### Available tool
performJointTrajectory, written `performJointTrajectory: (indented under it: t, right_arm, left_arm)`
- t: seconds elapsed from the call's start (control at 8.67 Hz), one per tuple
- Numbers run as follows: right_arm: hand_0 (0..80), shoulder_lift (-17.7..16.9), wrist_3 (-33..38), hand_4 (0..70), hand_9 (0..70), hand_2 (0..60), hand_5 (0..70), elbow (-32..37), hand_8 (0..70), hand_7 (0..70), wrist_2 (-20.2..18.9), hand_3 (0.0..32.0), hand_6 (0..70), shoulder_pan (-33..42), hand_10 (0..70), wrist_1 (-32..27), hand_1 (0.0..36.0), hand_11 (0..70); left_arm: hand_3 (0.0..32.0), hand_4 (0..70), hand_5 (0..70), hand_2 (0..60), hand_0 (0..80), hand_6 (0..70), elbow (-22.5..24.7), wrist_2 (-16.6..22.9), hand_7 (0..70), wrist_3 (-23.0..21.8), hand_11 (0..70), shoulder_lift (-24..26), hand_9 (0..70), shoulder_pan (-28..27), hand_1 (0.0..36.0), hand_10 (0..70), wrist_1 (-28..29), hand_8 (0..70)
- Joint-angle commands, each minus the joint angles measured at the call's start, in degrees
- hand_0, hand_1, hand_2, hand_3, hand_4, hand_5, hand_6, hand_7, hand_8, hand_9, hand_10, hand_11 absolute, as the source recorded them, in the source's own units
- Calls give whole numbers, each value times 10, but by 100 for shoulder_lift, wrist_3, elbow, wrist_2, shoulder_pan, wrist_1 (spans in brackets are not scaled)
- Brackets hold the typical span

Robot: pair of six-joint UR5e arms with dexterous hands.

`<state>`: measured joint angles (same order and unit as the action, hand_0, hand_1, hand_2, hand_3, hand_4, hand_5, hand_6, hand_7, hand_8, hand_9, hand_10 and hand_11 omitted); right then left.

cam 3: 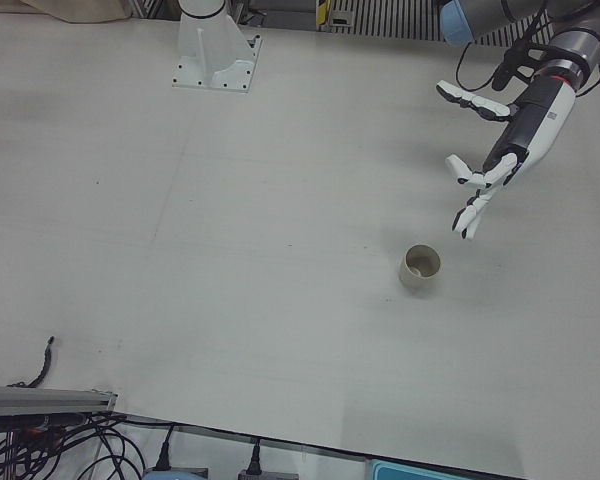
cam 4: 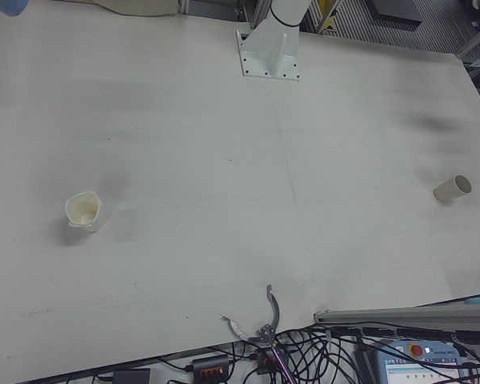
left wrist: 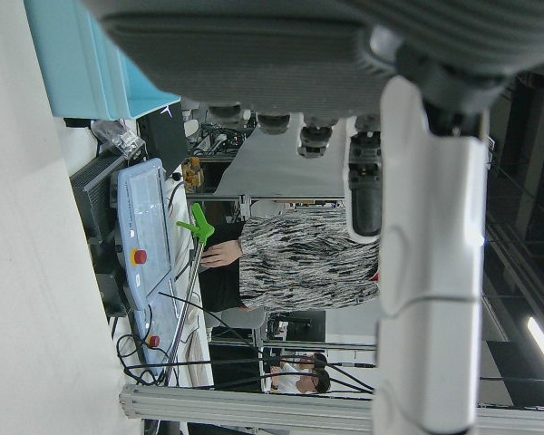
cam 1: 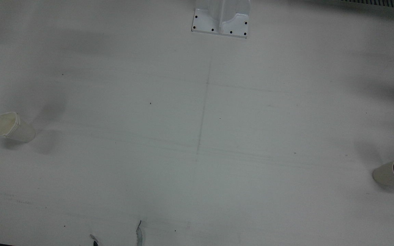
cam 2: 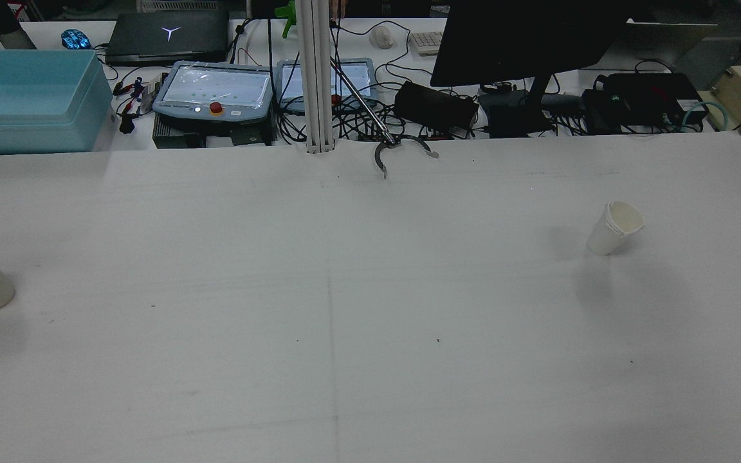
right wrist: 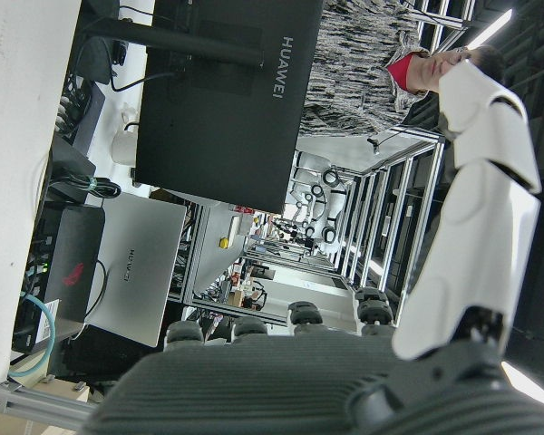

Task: Pour water

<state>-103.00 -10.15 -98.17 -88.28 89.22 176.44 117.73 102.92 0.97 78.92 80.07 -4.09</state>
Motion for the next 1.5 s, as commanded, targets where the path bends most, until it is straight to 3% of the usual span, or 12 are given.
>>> performJointTrajectory:
  t: [0.0,0.12,0.23,0.35,0.46,0.69,0.92,1.04,1.15,1.38]
  right_arm:
    - [467,0,-4,0,16,124,47,-27,2,0,-5,0,62,25,0,-4,164,0]
    - [458,0,-4,0,18,86,42,-36,2,0,-5,0,47,34,0,-4,142,0]
    - [438,0,-4,0,12,46,34,-36,0,0,-13,26,25,34,0,-4,115,0]
    - [407,0,-4,0,12,37,28,-36,0,0,-5,60,19,25,0,4,95,0]
    - [378,0,-4,0,12,16,21,-36,0,0,-5,54,27,34,0,-4,72,0]
    - [280,0,-4,0,15,0,14,-27,0,0,-5,52,44,51,0,-4,37,0]
    - [380,0,-4,0,15,102,26,-36,0,0,-48,26,40,69,0,-4,95,0]
    - [401,0,-13,0,11,138,29,-45,0,0,-57,8,37,52,0,-4,118,0]
    - [414,8,-74,0,1,154,31,-45,0,0,-188,0,25,-1,0,-13,131,0]
    - [440,70,-101,0,16,197,39,8,0,0,-180,0,32,-351,0,4,157,0]
  left_arm:
    - [0,208,0,0,556,71,13,0,54,8,8,-26,0,0,52,0,40,4]
    - [0,144,0,0,492,52,13,0,30,8,3,-26,0,0,7,0,66,0]
    - [0,121,0,0,411,38,13,0,17,8,0,-26,0,0,0,0,75,0]
    - [20,124,0,0,55,29,22,0,8,8,0,-26,0,9,0,0,84,0]
    - [20,134,0,0,0,26,92,-9,5,8,0,-104,0,9,0,0,84,0]
    - [26,134,0,0,0,26,162,-9,5,8,0,-149,0,9,0,0,84,0]
    - [30,132,0,0,0,25,171,-9,8,8,0,-210,0,9,0,0,93,0]
    - [22,135,0,0,0,27,93,-35,11,26,0,-585,0,9,0,0,450,0]
    - [20,136,0,0,28,30,-395,-79,15,43,0,-928,0,9,0,0,1175,0]
    - [0,163,0,0,177,45,-1712,-307,23,227,0,-1151,0,9,0,0,2592,0]
